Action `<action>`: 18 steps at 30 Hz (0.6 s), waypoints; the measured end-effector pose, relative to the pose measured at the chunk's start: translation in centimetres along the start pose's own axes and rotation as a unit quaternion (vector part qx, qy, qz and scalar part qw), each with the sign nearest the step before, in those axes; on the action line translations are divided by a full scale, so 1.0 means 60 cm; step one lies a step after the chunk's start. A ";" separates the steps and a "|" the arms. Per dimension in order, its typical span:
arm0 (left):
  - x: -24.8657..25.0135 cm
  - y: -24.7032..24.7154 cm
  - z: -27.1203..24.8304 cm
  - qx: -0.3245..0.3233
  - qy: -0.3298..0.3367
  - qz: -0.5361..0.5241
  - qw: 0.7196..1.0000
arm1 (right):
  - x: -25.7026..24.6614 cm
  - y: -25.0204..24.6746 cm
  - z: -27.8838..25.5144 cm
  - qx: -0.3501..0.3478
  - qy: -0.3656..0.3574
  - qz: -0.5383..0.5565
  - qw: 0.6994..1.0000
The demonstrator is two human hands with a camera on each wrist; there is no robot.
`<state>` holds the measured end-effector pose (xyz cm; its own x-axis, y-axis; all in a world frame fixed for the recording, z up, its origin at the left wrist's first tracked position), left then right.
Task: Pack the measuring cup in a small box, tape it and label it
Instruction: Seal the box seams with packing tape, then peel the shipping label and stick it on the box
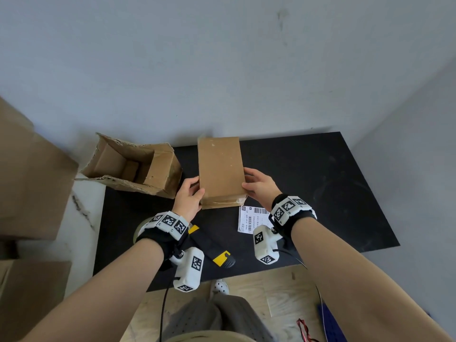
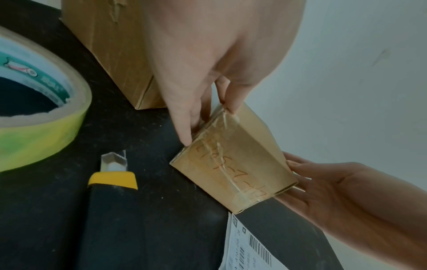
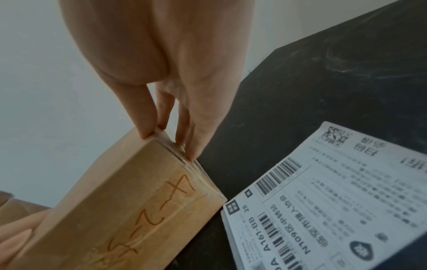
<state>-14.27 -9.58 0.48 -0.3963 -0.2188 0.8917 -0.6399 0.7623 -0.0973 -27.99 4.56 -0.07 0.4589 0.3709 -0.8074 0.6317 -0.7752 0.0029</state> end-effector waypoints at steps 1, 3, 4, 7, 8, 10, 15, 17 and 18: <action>0.004 -0.002 0.002 0.001 0.019 0.026 0.999 | -0.002 -0.001 -0.002 0.012 -0.007 -0.024 1.000; 0.016 -0.007 0.002 0.010 0.072 0.097 0.993 | -0.009 -0.005 -0.015 0.041 -0.021 -0.083 0.995; 0.025 -0.009 -0.003 0.019 0.098 0.143 0.985 | -0.012 -0.008 -0.026 0.055 -0.028 -0.108 0.992; 0.061 -0.008 -0.034 0.039 0.188 0.292 0.937 | -0.023 -0.017 -0.064 0.091 -0.055 -0.160 0.981; 0.074 -0.002 -0.050 0.031 0.226 0.332 0.915 | -0.025 -0.020 -0.077 0.102 -0.063 -0.178 0.977; 0.090 0.018 -0.076 -0.009 0.292 0.387 0.874 | -0.023 -0.026 -0.100 0.120 -0.073 -0.217 0.966; 0.073 0.078 -0.118 -0.123 0.340 0.482 0.798 | 0.009 -0.050 -0.140 0.141 -0.067 -0.346 0.925; 0.040 0.098 -0.128 -0.150 0.311 0.507 0.790 | 0.029 -0.062 -0.147 0.131 -0.064 -0.411 0.900; 0.023 0.106 -0.130 -0.158 0.296 0.517 0.788 | 0.038 -0.068 -0.147 0.126 -0.062 -0.438 0.888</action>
<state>-13.75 -0.28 4.57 -0.1613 0.8690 0.4678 0.0562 0.4813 -0.8747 -24.02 13.09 3.24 -0.2219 0.8408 -0.4938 0.5446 -0.3132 -0.7780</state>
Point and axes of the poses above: each hand's wrist, its own z-axis towards the middle knuckle, its own y-axis out of the palm, x = y × z, the point moved 6 cm from there along z, towards the middle knuckle, and after that the axes turned 5 degrees about y, right-handed, at the moved point
